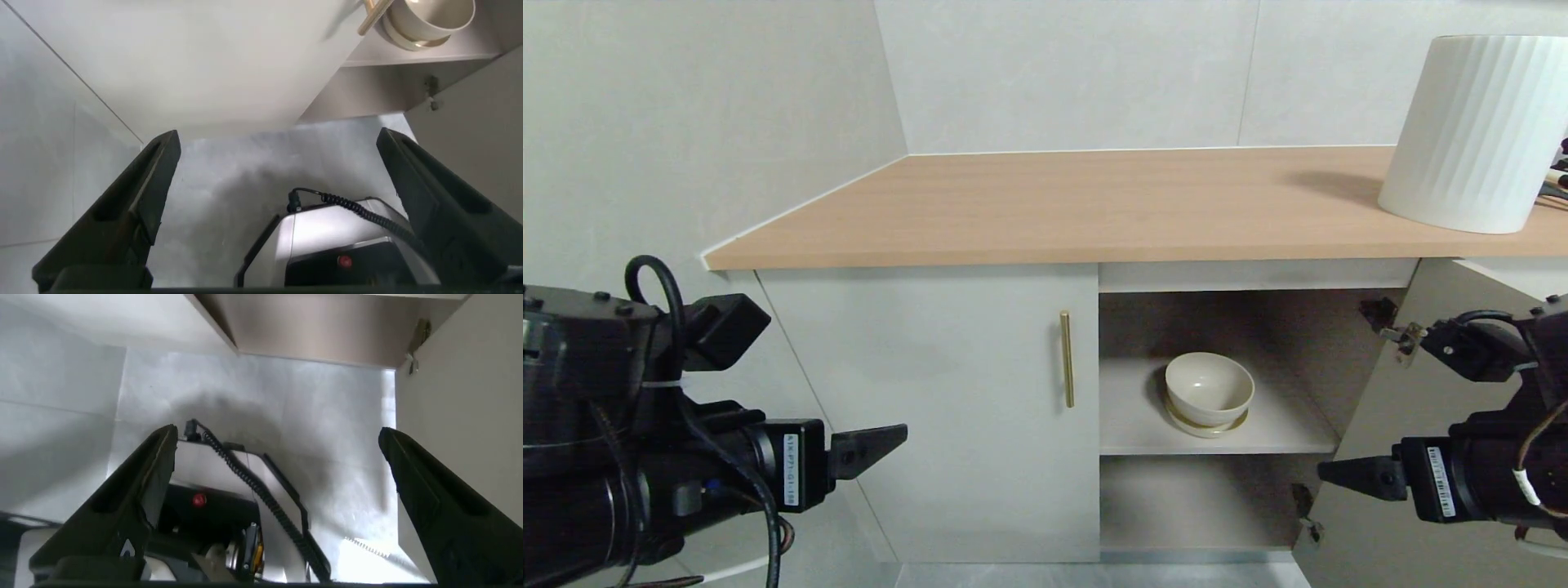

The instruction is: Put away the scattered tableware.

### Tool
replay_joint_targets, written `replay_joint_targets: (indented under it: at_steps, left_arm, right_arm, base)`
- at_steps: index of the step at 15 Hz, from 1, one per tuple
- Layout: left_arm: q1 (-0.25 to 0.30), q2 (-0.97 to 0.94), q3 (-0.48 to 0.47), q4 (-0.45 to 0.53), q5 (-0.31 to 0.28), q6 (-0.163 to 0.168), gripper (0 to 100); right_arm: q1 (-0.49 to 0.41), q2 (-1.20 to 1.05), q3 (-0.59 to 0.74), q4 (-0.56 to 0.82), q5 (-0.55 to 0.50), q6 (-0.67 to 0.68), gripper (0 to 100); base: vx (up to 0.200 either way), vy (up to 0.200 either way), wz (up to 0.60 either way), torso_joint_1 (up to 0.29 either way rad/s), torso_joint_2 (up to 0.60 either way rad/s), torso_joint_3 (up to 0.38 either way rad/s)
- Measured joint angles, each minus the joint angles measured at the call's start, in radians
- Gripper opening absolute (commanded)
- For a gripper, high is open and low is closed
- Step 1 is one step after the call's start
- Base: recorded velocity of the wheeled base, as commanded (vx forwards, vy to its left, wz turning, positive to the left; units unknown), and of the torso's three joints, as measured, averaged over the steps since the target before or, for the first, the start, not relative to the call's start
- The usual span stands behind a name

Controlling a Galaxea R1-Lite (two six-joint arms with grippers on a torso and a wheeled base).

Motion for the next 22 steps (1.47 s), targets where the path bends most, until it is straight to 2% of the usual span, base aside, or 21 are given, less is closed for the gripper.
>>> replay_joint_targets:
  at_steps: [1,16,22]
  left_arm:
    - [0.0,0.0,0.0,0.0,0.0,0.0,100]
    - [0.0,0.026,0.01,0.0,-0.001,-0.002,100]
    - [-0.002,0.027,0.011,0.0,-0.001,0.001,100]
  right_arm:
    - [0.001,-0.016,0.001,0.02,0.0,-0.001,100]
    - [0.001,-0.042,0.012,0.037,-0.003,-0.036,100]
    - [0.001,-0.042,0.014,0.036,-0.006,-0.038,100]
  base:
    - [0.0,0.0,0.0,0.0,0.0,0.0]
    - [-0.2,0.0,0.0,0.003,0.0,0.002]
    - [0.0,0.0,0.0,0.0,0.0,0.0]
